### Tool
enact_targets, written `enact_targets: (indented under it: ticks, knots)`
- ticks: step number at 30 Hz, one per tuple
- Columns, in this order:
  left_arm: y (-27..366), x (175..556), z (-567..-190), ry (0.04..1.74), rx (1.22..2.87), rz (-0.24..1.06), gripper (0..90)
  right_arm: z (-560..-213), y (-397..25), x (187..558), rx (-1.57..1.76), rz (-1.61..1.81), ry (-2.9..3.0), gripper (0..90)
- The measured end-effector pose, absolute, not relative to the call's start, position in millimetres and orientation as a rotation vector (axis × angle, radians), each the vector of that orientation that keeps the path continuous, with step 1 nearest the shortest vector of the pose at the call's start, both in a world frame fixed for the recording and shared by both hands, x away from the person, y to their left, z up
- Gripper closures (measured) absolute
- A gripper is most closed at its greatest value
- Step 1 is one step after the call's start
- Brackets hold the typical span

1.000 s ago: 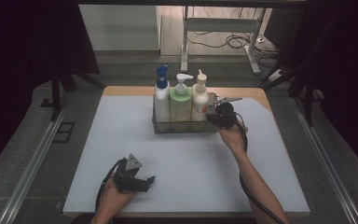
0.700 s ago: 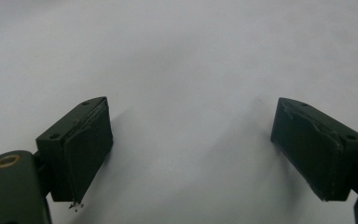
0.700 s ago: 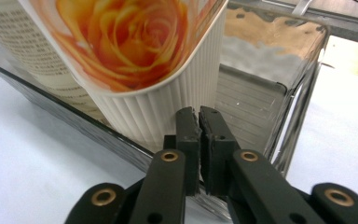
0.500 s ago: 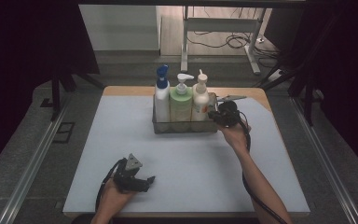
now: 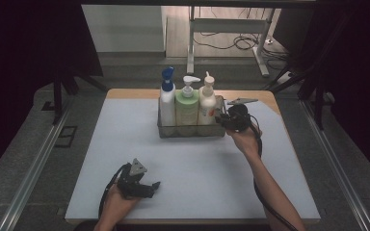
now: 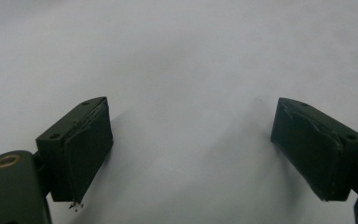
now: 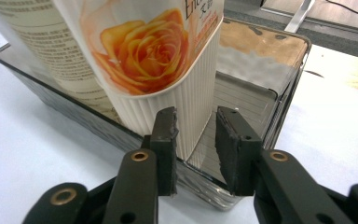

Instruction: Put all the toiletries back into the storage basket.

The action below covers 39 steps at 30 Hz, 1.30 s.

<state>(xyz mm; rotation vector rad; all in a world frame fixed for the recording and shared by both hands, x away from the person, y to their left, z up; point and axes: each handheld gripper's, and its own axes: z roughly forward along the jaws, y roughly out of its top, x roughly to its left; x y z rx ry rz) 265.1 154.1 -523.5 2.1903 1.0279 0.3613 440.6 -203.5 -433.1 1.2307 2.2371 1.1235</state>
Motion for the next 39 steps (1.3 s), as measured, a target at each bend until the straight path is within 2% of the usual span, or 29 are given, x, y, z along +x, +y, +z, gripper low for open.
enact_targets:
  ticks: [7,18,25,28,33,39]
  knots:
    - [154,265,-524,1.028,2.190,0.362,12.3,-430,-208,436,1.228,1.131,2.235,59.3]
    - [154,265,-523,1.028,2.191,0.361,12.3,-432,-216,426,1.229,1.165,2.255,34.5]
    - [154,265,-523,1.028,2.191,0.361,12.3,-433,-220,417,1.169,1.168,2.286,14.9]
    - [154,265,-523,1.028,2.191,0.362,12.3,-434,-220,411,1.125,1.135,2.303,11.8]
    - [154,265,-523,1.029,2.191,0.361,12.3,-434,-218,404,1.099,1.102,2.321,0.0]
    - [154,265,-523,1.028,2.190,0.361,12.3,-431,-219,392,1.067,1.085,2.331,0.0]
